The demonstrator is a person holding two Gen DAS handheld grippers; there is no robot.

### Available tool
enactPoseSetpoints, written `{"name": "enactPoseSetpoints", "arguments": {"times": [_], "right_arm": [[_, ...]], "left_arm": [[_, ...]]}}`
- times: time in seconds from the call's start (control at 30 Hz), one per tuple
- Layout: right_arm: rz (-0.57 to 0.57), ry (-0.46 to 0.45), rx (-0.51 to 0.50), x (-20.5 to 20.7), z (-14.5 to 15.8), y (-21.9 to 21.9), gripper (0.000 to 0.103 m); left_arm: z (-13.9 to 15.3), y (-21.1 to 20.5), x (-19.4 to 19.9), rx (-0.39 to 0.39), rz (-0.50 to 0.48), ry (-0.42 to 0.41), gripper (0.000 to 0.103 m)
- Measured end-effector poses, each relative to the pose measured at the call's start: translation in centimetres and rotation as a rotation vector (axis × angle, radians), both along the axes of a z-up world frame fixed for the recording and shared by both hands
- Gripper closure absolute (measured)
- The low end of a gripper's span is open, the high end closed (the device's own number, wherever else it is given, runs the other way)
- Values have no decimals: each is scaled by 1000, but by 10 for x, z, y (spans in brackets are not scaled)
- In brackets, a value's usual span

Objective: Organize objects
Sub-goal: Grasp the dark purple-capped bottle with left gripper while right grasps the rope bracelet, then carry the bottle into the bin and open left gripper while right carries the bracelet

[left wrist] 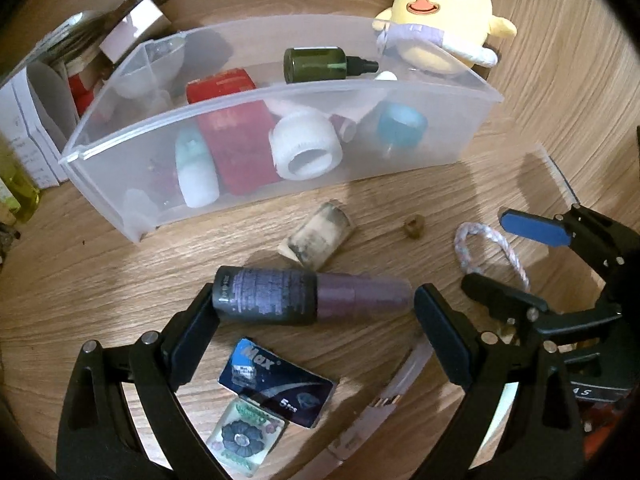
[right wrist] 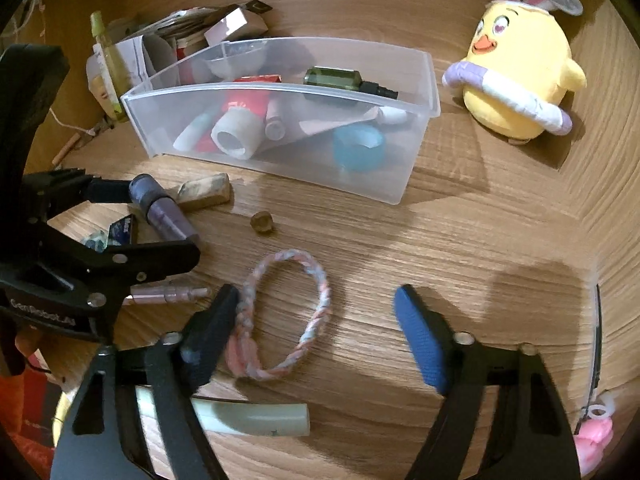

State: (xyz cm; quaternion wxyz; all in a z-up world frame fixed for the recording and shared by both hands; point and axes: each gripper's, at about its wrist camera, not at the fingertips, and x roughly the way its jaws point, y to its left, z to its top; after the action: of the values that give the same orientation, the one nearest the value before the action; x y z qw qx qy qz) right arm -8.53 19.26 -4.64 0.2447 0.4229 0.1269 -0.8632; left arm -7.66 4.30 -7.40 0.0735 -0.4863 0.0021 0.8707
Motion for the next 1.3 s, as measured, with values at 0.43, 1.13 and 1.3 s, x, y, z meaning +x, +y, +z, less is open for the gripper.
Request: {"name": "enactPoseSetpoints", "arguments": {"times": [0.43,1.13,1.3], "right_arm": [[-42,-25,-65,-12,4,14,93],[-88,119,-176,-22,63,23,94],[-79,160,-207,-25,80,18,94]], "left_arm": [[1,-3,4,12,13,66,12],[61,-30,20,58,113,252,12],[76,-35,17,61,137,300,12]]}}
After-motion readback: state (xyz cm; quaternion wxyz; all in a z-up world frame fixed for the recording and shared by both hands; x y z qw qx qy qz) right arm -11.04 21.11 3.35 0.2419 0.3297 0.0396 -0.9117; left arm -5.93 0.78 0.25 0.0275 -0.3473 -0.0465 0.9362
